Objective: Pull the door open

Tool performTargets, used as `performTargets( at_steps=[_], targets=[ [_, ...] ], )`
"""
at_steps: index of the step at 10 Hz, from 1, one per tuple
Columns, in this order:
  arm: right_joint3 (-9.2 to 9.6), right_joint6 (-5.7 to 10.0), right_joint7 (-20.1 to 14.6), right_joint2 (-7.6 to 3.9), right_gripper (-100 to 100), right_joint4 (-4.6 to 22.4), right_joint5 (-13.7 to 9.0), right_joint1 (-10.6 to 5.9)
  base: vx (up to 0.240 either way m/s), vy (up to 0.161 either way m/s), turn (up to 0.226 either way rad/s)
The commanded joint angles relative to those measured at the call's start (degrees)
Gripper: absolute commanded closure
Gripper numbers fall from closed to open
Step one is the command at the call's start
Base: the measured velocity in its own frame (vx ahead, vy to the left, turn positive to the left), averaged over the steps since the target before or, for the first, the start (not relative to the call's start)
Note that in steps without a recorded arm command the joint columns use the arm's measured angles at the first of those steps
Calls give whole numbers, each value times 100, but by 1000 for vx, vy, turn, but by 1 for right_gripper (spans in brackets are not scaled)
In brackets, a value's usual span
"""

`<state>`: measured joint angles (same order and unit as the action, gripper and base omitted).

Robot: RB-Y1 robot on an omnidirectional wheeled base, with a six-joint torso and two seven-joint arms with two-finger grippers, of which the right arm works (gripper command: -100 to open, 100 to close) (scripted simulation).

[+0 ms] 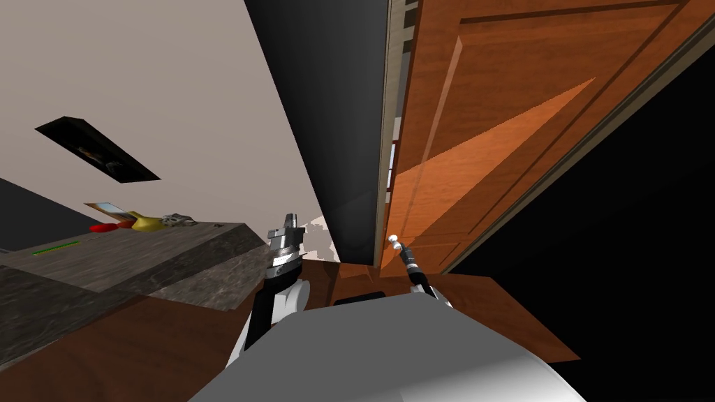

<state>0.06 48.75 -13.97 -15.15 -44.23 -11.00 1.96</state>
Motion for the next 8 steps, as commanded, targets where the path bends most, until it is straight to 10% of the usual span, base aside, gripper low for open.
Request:
performTargets(
  at_steps=[1, 8],
  targets=[
    [175, 156, -185, 88, 100, 170, 24, -198, -31, -6, 26],
    [326, 150, -896, 27, 100, 210, -241, -233, -31, -5, 38]
  ],
)
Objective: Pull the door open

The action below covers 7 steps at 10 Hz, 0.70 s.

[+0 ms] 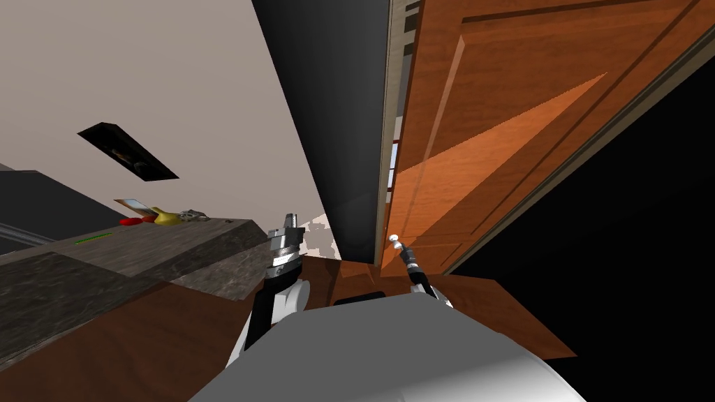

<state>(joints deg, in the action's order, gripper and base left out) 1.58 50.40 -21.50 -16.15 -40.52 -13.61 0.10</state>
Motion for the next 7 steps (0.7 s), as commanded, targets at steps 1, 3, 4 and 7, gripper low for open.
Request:
performTargets(
  at_steps=[1, 3, 4, 7],
  targets=[
    [173, -15, -143, 127, 100, -160, 20, -47, -19, -20, 24],
    [173, -15, -143, 127, 100, -160, 20, -47, -8, 7, 8],
    [225, -17, -380, 106, 100, -147, -71, -58, -39, 0, 40],
    [129, -138, -575, -20, -100, -148, -224, 61, -27, -20, 5]
  ],
)
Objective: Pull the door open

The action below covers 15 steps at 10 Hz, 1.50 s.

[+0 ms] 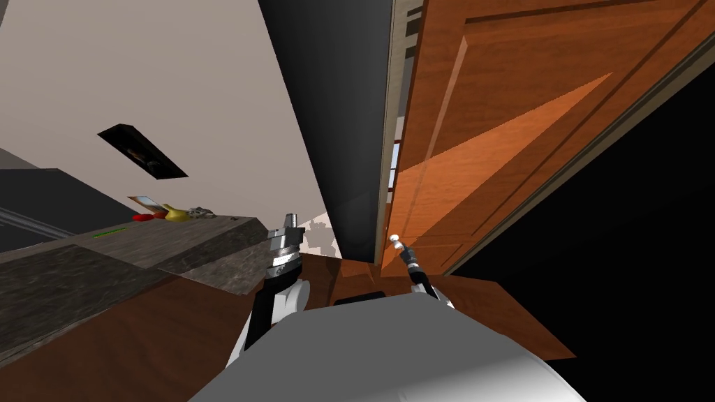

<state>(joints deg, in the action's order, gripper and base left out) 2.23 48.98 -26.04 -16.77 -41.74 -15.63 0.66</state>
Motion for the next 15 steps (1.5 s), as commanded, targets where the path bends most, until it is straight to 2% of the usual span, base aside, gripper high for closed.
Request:
performTargets(
  at_steps=[1, 7, 8, 12, 13, 15],
  targets=[
    [90, 0, -246, 41, -100, -42, -68, 10, -43, -25, 24],
    [295, -35, -1158, 34, -100, -157, -433, 43, -55, 14, 43],
    [295, -35, -1230, 34, -100, -157, -433, 43, -43, -15, 16],
    [458, -63, -1891, 29, -100, -246, -720, 69, -54, -6, 30],
    [458, -63, -1929, 29, -100, -246, -720, 69, -43, -16, 19],
    [574, -82, -2306, 25, -100, -310, -926, 88, -62, -20, 48]
  ],
)
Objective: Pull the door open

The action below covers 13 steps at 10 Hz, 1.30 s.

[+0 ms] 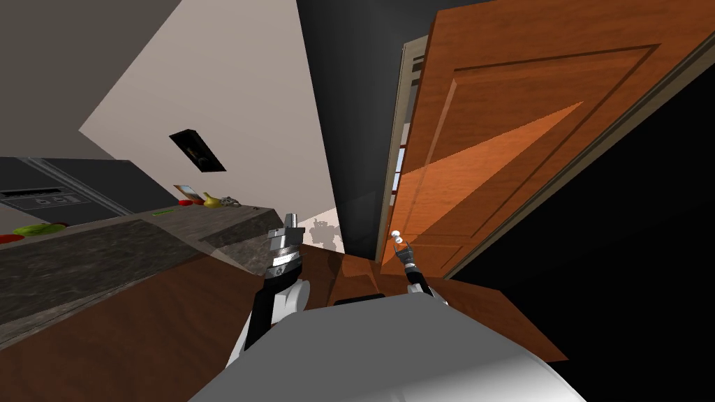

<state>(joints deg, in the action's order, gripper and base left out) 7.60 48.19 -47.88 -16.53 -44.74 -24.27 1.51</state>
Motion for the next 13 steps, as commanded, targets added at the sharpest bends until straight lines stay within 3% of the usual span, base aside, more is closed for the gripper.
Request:
performTargets(
  at_steps=[1, 13],
  targets=[
    [37, -3, -217, 1, -100, -10, -62, 2, -56, -18, 13],
    [488, -79, -1992, -13, -100, -254, -853, 75, -56, -16, 30]
  ],
)
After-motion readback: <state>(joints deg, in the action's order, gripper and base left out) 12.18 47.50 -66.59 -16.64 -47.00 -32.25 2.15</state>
